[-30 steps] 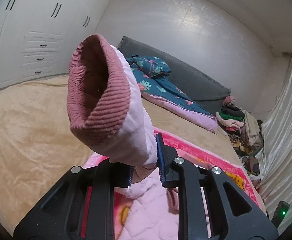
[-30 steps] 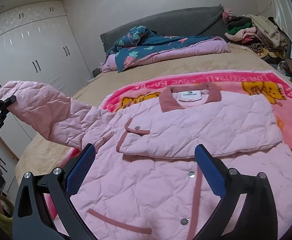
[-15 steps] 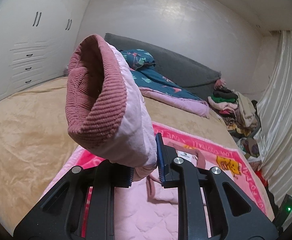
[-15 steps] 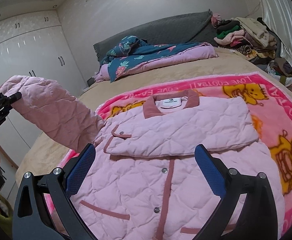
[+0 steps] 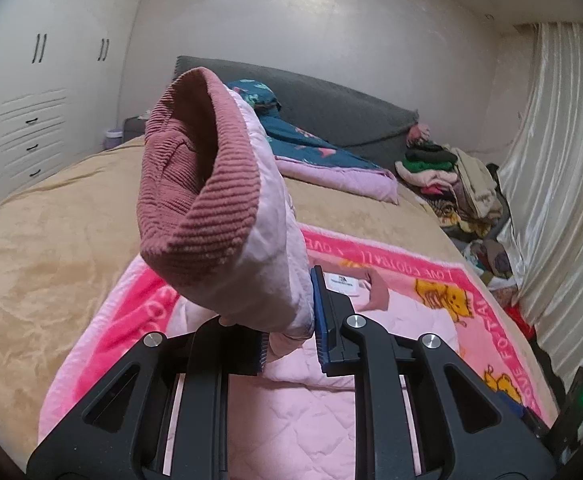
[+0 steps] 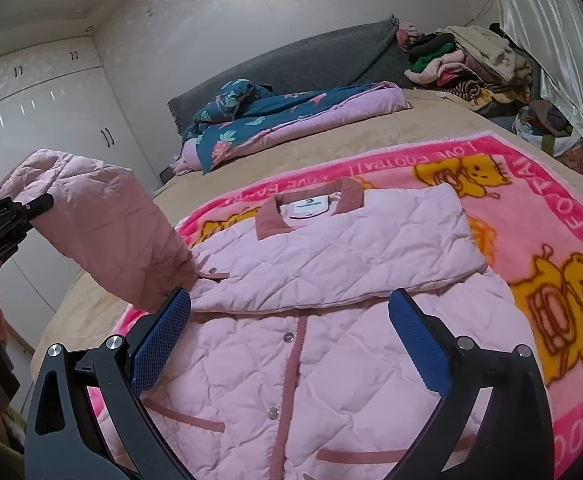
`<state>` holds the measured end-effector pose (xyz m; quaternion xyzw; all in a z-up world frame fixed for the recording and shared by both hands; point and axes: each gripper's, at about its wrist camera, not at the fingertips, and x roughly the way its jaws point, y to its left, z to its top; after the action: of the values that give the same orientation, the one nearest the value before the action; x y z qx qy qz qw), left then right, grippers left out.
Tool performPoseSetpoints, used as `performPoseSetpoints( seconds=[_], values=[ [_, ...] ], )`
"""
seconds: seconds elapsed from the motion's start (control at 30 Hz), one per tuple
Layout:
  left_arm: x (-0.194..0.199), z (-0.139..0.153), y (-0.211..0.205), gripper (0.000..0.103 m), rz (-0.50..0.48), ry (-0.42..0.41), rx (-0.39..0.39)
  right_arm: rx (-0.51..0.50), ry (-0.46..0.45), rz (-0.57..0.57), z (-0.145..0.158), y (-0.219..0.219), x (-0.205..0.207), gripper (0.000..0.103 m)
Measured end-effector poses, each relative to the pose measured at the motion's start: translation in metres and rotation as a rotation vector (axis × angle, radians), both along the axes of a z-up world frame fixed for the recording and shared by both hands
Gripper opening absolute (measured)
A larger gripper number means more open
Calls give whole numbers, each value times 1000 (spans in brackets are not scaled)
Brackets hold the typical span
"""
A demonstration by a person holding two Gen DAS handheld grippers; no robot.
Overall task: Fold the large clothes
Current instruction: 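Carry the held sleeve over the jacket front with the left gripper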
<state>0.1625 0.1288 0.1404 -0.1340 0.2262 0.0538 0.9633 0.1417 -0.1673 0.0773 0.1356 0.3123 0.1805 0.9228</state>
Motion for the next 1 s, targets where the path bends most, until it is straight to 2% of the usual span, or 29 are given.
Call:
performPoseSetpoints(
  seconds=[0.43,1.0],
  values=[
    [23,-22,-43,11,-95,40,44,12,16,-36,-14,-27,9,99],
    [53,-72,-109,11,-248,139,180,30,70,-107,-39,-59,25,99]
  ],
)
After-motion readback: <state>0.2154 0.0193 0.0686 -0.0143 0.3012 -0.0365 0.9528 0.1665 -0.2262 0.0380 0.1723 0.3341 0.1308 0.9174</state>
